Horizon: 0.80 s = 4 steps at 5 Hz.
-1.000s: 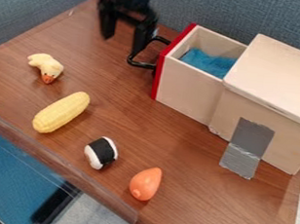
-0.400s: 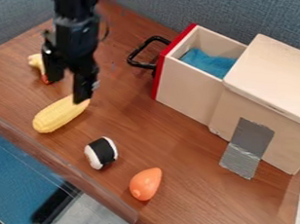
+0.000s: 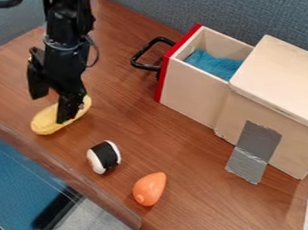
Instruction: Move the yellow corn to the top left of the table
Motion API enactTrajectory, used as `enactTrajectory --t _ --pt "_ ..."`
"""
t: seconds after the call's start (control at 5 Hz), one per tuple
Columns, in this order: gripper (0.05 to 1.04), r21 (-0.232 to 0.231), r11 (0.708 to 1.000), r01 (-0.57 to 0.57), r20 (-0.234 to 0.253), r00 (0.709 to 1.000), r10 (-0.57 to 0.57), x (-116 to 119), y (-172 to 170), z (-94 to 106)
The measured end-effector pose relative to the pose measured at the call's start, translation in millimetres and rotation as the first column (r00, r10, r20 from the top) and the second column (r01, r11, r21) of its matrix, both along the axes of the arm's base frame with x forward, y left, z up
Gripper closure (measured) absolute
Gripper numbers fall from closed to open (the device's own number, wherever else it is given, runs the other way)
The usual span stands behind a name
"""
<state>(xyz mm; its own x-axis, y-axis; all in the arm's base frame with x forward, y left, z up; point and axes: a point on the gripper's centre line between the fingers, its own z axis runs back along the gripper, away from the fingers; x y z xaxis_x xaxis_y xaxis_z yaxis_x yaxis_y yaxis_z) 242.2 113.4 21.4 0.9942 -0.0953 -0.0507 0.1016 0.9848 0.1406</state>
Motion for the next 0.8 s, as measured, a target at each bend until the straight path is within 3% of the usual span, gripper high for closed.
enactTrajectory --t 0.2,0.4,0.6,0.8 --pt "0.1 0.006 1.0 -0.028 -0.041 0.999 0.028 -2.3 -0.3 -2.9" --pt "0.198 -0.007 0.996 -0.084 -0.125 0.989 0.082 -3.1 -0.3 -6.5" --pt "0.492 -0.029 0.995 -0.1 -0.211 0.973 0.091 -5.8 -1.7 -7.3" --pt "0.571 -0.03 0.993 -0.118 -0.23 0.967 0.108 -4.6 -1.4 -6.0"
